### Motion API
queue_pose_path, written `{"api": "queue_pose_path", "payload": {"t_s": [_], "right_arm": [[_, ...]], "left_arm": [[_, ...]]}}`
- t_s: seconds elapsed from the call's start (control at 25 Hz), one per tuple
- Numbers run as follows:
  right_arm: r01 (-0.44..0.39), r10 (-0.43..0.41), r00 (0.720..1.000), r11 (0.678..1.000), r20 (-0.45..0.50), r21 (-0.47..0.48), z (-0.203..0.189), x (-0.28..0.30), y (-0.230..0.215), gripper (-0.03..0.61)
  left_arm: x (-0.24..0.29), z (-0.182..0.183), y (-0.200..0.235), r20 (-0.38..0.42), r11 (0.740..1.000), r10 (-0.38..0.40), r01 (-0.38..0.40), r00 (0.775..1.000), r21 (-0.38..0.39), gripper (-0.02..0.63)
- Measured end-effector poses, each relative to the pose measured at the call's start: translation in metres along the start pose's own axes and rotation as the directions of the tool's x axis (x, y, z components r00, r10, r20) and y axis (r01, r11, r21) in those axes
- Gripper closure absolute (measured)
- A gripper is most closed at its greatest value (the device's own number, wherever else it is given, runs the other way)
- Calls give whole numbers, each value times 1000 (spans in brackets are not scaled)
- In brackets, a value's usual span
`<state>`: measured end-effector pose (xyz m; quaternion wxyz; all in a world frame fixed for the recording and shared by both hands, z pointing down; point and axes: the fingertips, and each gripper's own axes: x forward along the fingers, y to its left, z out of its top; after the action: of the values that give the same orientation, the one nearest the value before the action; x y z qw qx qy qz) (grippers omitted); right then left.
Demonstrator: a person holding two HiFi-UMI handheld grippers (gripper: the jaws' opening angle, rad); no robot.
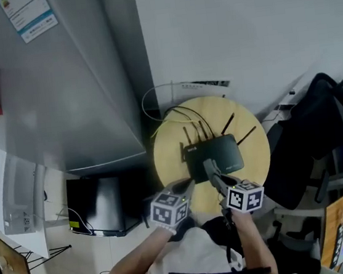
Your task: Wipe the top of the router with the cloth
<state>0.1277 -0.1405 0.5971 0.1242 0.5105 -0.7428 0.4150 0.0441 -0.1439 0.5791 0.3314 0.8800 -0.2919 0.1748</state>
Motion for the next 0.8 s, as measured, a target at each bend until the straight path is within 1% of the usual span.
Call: {"api": "queue_pose_path", "payload": {"t_s": [0.2, 0.4, 0.64, 0.8], "right_arm": [[29, -35, 992, 998, -124, -48, 17, 57, -8, 543], [27, -47, 969, 996, -244, -83, 21, 108, -14, 543], [17, -50, 951, 994, -305, -107, 18, 141, -20, 543], [-10, -37, 937, 991, -346, -131, 18, 157, -20, 543]], "left_arm": [[14, 2, 19, -8, 999, 19, -20, 1000, -32, 615], [24, -3, 31, -16, 994, 52, -53, 999, -96, 615], [31, -7, 39, -12, 986, 92, -93, 996, -139, 615], [32, -6, 43, 0, 977, 126, -124, 992, -172, 616]]}}
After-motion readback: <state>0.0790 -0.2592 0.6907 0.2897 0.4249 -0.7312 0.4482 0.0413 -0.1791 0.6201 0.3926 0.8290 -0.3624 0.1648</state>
